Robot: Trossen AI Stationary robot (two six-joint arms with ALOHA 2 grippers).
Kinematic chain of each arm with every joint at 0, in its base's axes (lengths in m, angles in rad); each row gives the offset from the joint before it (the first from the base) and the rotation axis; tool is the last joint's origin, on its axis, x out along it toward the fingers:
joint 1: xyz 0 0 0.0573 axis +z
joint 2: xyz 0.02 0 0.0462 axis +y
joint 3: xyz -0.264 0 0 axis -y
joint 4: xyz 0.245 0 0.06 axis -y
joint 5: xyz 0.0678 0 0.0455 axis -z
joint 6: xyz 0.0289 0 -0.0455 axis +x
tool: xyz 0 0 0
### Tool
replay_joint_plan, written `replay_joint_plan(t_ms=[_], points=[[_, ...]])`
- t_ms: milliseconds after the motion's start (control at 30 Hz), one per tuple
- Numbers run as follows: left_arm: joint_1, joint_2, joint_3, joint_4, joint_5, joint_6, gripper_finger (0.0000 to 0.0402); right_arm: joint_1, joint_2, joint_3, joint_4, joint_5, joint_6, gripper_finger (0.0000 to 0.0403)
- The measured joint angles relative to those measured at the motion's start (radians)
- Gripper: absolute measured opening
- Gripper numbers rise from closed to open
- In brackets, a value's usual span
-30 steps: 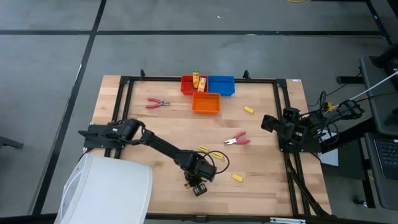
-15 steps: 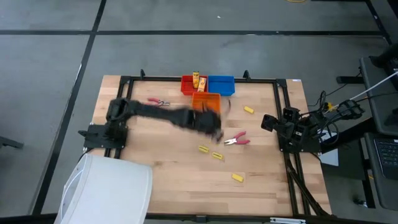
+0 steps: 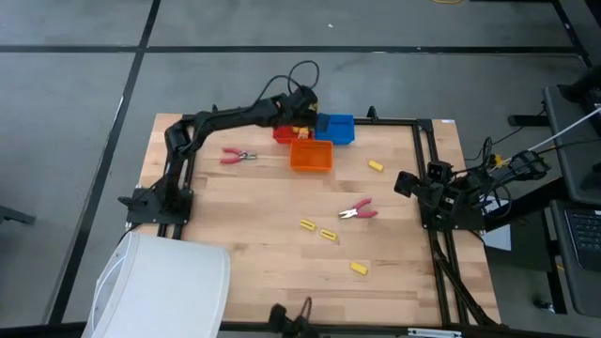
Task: Pick & Place School Supplies
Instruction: Put the yellow crayon box into the red bin, then put the yellow eraser into the orange bin
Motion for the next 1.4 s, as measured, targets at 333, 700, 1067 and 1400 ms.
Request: replay_joint_plan(t_ms=[333,700,1067,1400], points=[[0.027,0.068,-0.001,-0.057,-0.05,0.069,0.0026,0.0,0.0,0.0,0.0,0.062,-0.022,0.0205],[0.008,0.076,0.001,-0.084,-0.178,0.105,0.009,0.0,0.0,0.0,0.0,0.084,-0.036,0.0205],[-0.016,0.053,0.001,-0.022,-0.157,0.17,0.0161,0.0,0.0,0.0,0.0,0.082,-0.036,0.0205],[-0.144,-0.003,0.001,-0.007,0.307,0.227,0.0161,0.0,0.0,0.0,-0.009,0.028,-0.04,0.0205]])
